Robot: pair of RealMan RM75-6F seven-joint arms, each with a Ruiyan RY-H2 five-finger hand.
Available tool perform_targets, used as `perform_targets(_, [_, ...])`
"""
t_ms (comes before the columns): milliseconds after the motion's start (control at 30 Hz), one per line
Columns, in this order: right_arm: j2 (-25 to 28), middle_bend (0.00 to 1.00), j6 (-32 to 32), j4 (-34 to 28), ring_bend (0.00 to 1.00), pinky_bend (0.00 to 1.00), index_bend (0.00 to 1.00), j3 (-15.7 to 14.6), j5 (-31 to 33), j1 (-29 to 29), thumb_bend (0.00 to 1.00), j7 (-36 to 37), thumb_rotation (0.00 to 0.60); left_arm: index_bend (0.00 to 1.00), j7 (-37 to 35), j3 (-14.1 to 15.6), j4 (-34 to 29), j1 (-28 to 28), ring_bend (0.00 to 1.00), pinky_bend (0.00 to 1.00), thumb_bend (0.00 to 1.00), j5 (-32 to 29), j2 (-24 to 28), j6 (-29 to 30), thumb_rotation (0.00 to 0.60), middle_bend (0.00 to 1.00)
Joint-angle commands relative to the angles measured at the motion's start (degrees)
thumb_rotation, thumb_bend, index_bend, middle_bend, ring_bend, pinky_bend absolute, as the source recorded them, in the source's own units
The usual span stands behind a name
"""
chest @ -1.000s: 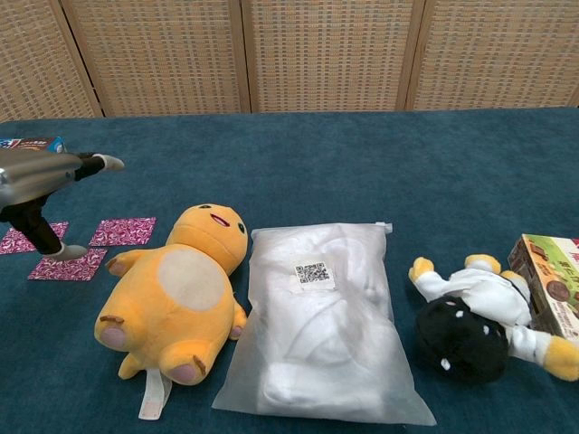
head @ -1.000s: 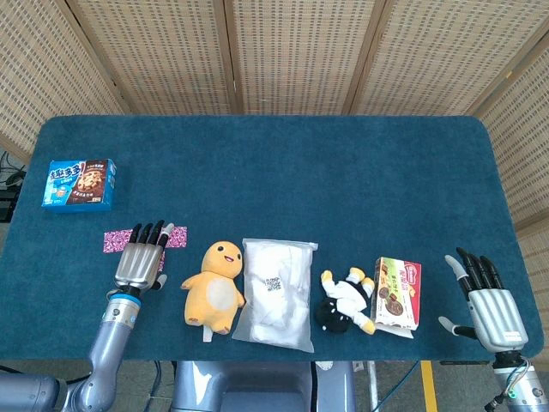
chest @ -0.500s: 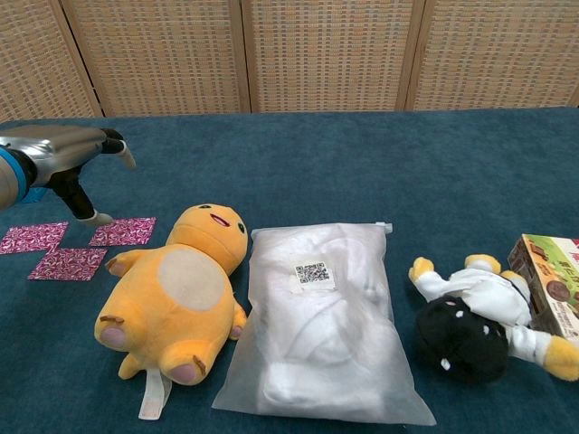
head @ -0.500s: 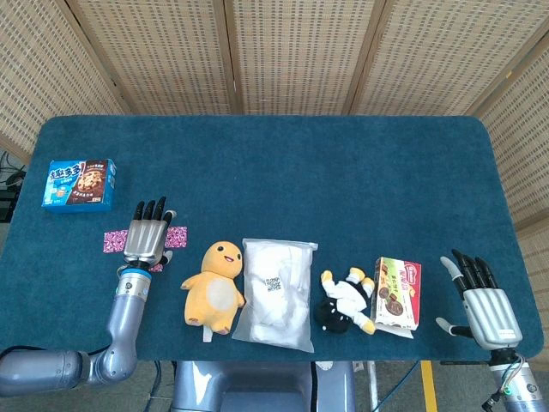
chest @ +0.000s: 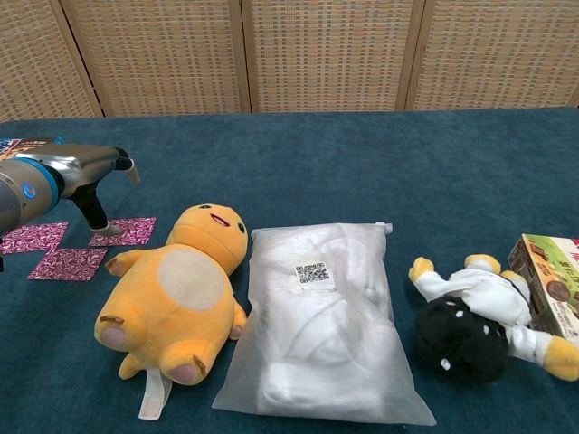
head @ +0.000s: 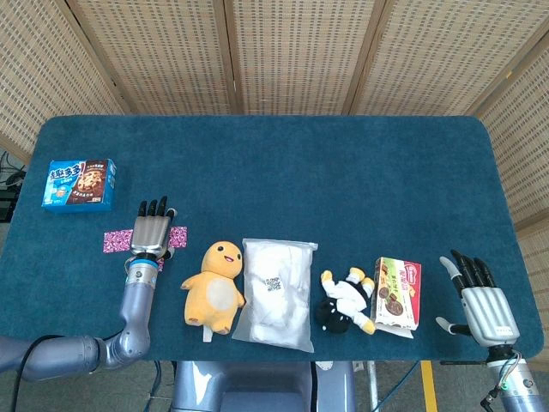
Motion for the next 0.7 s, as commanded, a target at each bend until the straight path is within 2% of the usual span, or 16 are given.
perform_targets(33, [-0.15, 0.0, -0.25, 0.09, 0.0, 0.0, 0.0, -0.03, 0.13, 0.12, 0.08, -0.23, 0.6, 0.21, -0.28, -0.1, 1.82, -0.17, 0.0, 0.0, 0.25, -1.21, -0.94, -1.18, 0.6, 0.0])
perform_targets(700, [-0.52, 0.0, -0.8, 0.55, 0.0, 0.0, 0.0, 0.05, 0.96, 0.38, 0.08, -0.57, 0.6, 0.24, 0.54, -0.98, 6.94, -1.45, 0.0, 0.0, 0.23, -4.41, -2.86, -3.54, 0.6, 0.0])
